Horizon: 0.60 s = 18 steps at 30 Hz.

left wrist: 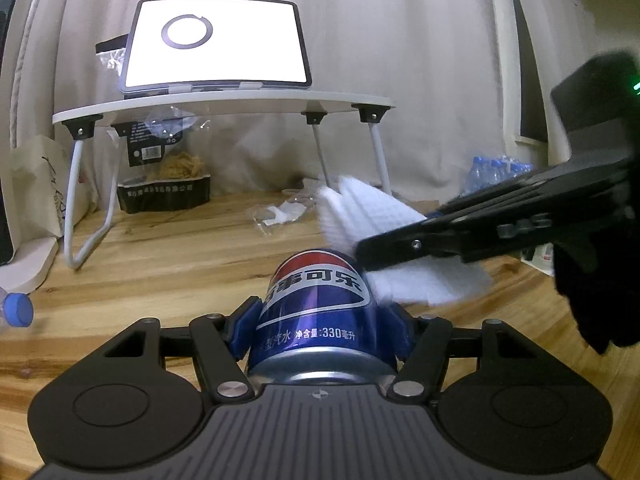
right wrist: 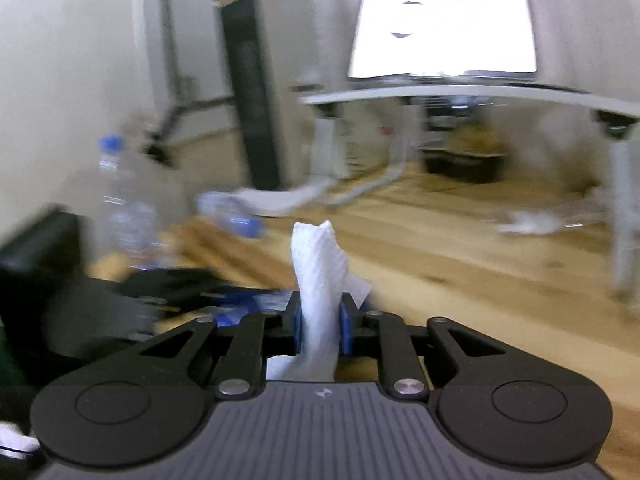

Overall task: Clean container
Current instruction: 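Wipe the can with the tissue in the right gripper while the left holds it, then drop the tissue onto the table with the right gripper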

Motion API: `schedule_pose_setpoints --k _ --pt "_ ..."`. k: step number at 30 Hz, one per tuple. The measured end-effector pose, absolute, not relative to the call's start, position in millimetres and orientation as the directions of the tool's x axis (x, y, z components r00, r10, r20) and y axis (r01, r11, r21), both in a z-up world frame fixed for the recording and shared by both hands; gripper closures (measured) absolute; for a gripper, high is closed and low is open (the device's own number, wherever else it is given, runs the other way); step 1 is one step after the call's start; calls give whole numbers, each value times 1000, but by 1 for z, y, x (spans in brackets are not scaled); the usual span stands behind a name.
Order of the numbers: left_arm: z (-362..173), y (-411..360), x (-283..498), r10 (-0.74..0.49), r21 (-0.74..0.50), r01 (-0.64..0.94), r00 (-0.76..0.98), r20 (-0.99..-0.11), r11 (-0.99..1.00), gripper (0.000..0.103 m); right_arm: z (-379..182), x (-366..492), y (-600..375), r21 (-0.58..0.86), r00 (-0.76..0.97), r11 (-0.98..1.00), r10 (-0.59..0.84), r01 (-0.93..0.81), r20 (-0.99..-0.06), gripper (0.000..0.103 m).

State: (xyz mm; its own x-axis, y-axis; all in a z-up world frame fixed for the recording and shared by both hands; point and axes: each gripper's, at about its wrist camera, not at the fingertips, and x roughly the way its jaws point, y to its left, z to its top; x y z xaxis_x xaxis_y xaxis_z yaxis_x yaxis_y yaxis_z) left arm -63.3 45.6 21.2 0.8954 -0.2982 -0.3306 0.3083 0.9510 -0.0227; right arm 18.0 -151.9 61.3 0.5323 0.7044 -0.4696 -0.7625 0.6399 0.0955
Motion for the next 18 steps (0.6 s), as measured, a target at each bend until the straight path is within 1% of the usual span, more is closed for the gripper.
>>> schedule_pose_setpoints --k 5,7,9,11,12,13,14,16,17,18 --pt "21 41 -64 -291 9 312 896 -334 950 37 38 52 -180 72 630 783 548 -618 -550 82" --pt "21 40 -62 -289 6 310 893 -346 951 37 32 56 -190 79 643 811 514 -579 -567 79" --pt "21 39 -60 -284 8 307 889 -359 952 37 28 56 -193 62 647 823 488 -564 -586 79" --pt "21 38 -60 -280 14 306 890 -360 952 37 25 55 -197 49 650 833 465 -551 -601 68" --pt "21 38 -61 -280 16 305 891 -359 952 37 25 54 -198 38 655 839 451 -543 -606 49" --pt "21 38 -62 -279 17 304 892 -357 952 37 25 53 -199 23 662 845 435 -534 -611 32" --pt "21 38 -62 -278 18 303 893 -355 953 37 25 52 -199 9 668 851 419 -525 -614 31" --pt "21 38 -62 -277 20 303 892 -357 953 36 34 45 -200 -11 705 862 407 -507 -581 31" --pt "21 38 -62 -277 21 304 892 -358 952 36 41 42 -201 2 715 864 417 -503 -562 31" --pt "21 37 -62 -277 24 305 892 -358 952 36 49 40 -202 44 710 861 445 -506 -545 30"
